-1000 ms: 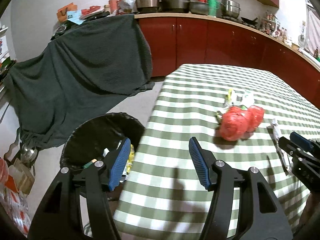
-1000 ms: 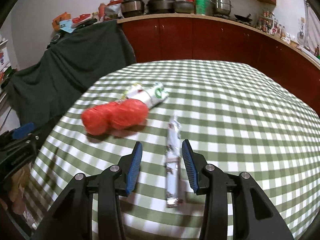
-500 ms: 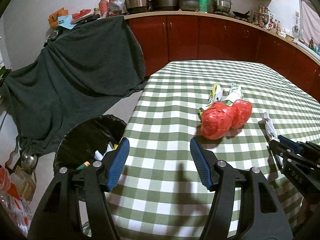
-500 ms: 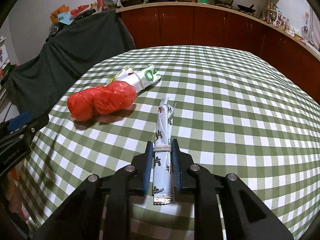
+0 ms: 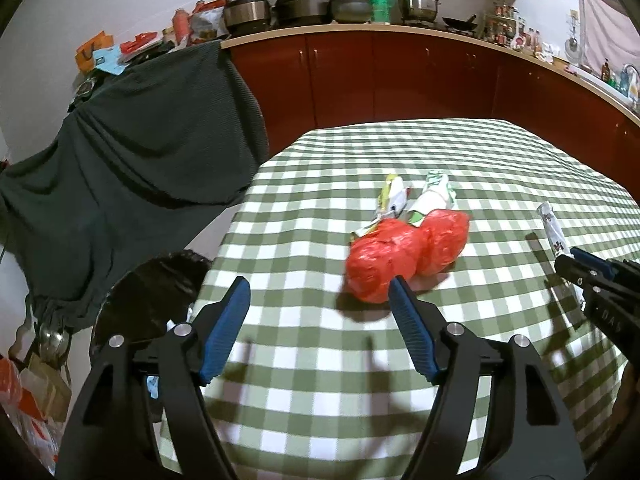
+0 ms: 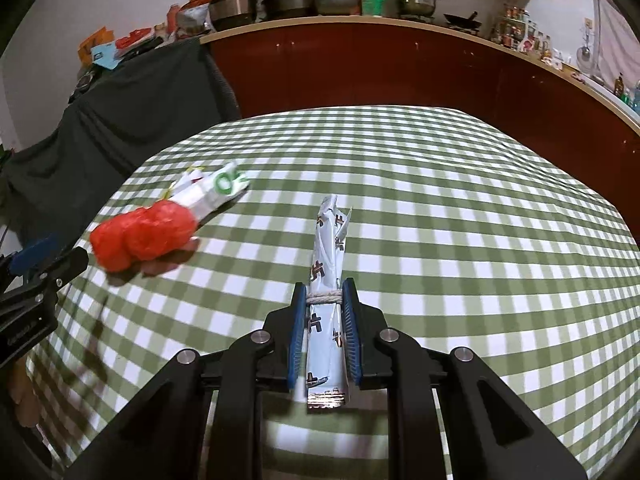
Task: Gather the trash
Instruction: 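Grasp the red plastic bag with the left gripper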
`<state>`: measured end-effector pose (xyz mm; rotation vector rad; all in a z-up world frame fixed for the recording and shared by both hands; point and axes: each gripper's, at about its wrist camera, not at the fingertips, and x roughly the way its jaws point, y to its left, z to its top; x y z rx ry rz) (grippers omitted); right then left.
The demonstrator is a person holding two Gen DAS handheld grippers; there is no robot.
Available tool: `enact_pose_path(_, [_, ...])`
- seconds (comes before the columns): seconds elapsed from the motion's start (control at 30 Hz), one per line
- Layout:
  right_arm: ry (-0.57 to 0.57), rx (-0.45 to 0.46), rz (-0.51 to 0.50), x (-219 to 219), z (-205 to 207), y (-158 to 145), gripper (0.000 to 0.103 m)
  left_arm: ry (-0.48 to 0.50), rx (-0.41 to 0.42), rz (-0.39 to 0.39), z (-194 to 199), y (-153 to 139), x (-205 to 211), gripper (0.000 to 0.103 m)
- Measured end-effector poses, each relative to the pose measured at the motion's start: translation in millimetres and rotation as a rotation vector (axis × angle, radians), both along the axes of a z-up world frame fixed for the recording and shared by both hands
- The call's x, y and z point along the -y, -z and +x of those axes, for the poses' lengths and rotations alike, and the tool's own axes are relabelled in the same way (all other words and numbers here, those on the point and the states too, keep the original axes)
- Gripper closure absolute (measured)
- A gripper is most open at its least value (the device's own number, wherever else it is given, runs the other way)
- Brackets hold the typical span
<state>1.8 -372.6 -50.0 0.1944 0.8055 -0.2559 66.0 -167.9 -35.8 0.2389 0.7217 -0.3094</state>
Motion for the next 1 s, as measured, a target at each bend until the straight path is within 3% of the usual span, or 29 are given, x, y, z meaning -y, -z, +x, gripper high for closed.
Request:
enact_pose_path(0.17, [0.018, -0.001, 0.014, 13.2, 1.7, 2.7, 0.084, 0.026, 0.002, 0.012, 5.5, 1.7, 13.9, 0.031])
enact_pose_path(0.27, [0.026, 0.001, 0.023, 19.4, 2.6, 3.9, 0.083, 0.05, 0.006, 0.02, 9.0, 3.4, 22.0, 0.025])
enact_pose_path(0.47, [0.033, 0.0, 0.041, 27.1, 5.3, 6.1, 0.084, 0.089, 0.002, 0.051, 16.9, 12.2, 38.2, 0.024])
enact_pose_path(0.53, [0.033, 0.0, 0.046, 27.8, 5.2, 7.0, 0.083, 0.107, -0.018, 0.04, 19.3, 15.1, 39.8, 0.029])
enact_pose_path(0.57, [0.033, -0.001, 0.047, 28.0, 5.5, 7.6, 0.084, 0.117, -0.022, 0.034, 19.6, 16.1, 40.3, 0.04])
enact_pose_path(0.7, [0.032, -0.005, 0.054, 28.6, 5.5, 10.1, 0.084, 0.165, -0.067, 0.027, 18.3, 22.1, 43.7, 0.065])
enact_pose_path(1.0, [0.03, 0.002, 0.049, 27.0, 5.1, 8.6, 0.084, 0.174, -0.052, 0.004, 5.1, 17.9, 36.3, 0.067])
